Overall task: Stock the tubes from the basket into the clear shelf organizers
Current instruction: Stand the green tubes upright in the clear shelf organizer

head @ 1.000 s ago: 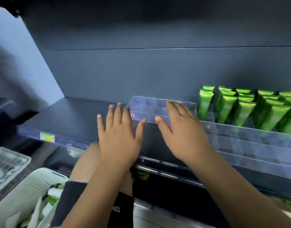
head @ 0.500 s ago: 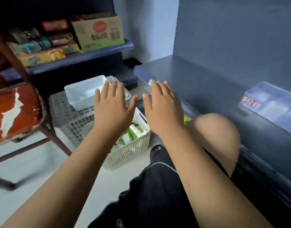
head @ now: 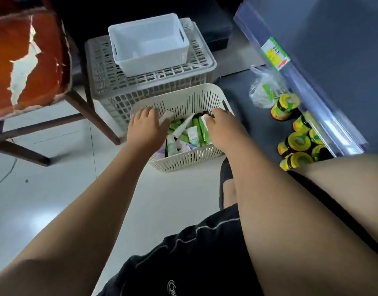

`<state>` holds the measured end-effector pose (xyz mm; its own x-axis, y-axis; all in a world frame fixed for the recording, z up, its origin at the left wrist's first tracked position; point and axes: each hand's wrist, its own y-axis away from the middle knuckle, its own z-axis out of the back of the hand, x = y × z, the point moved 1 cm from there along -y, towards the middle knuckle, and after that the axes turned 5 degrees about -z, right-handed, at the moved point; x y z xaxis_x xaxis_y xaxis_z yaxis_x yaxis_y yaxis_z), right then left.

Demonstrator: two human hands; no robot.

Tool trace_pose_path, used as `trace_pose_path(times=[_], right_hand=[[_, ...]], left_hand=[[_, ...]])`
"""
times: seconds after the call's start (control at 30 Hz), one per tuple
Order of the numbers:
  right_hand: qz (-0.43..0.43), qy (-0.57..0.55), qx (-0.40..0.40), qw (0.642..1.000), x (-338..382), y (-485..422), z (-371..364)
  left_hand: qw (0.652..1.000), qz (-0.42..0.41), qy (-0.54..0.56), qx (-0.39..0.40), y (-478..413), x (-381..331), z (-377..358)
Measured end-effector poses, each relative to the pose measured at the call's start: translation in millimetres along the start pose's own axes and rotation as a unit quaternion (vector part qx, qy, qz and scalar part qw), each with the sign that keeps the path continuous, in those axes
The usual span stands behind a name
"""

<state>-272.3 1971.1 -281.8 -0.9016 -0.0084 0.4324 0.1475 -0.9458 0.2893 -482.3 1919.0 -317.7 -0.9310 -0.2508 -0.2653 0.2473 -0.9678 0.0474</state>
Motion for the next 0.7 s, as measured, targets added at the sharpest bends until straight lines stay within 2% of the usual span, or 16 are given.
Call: trace_pose_path(times=[0.13, 0.27, 0.4, 0.53, 0.6, 0.7], right_hand=[[-0.051, -0.009, 0.039, 0.998, -16.0, -49.7, -22.2], [-0.089, -0.054, 0.078, 0.991, -25.2, -90.7, -43.4], [-0.105, -0.101, 0.116, 0.982, -38.1, -124.4, -69.6], [-0.143, -0.011, 0.291, 0.946, -38.7, -152.6, -115.1], [-0.15, 0.06, 0.316, 0.935, -41.4, -162.8, -134.9], [-0.148, 0.088, 0.327, 0.929, -49.7, -175.8, -157.9]], left_hand=[[0.996, 0.057, 0.018, 0.065, -28.5, 14.0, -39.8], [0.986, 0.139, 0.015, 0.091, -56.4, 29.5, -85.1], [0.981, 0.139, 0.012, 0.137, -92.8, 34.3, -128.5], [0.98, 0.107, -0.01, 0.168, -126.9, 40.4, -169.4], [0.977, 0.1, -0.038, 0.183, -136.9, 44.5, -188.8], [0.974, 0.095, -0.082, 0.189, -143.1, 50.1, -207.1]])
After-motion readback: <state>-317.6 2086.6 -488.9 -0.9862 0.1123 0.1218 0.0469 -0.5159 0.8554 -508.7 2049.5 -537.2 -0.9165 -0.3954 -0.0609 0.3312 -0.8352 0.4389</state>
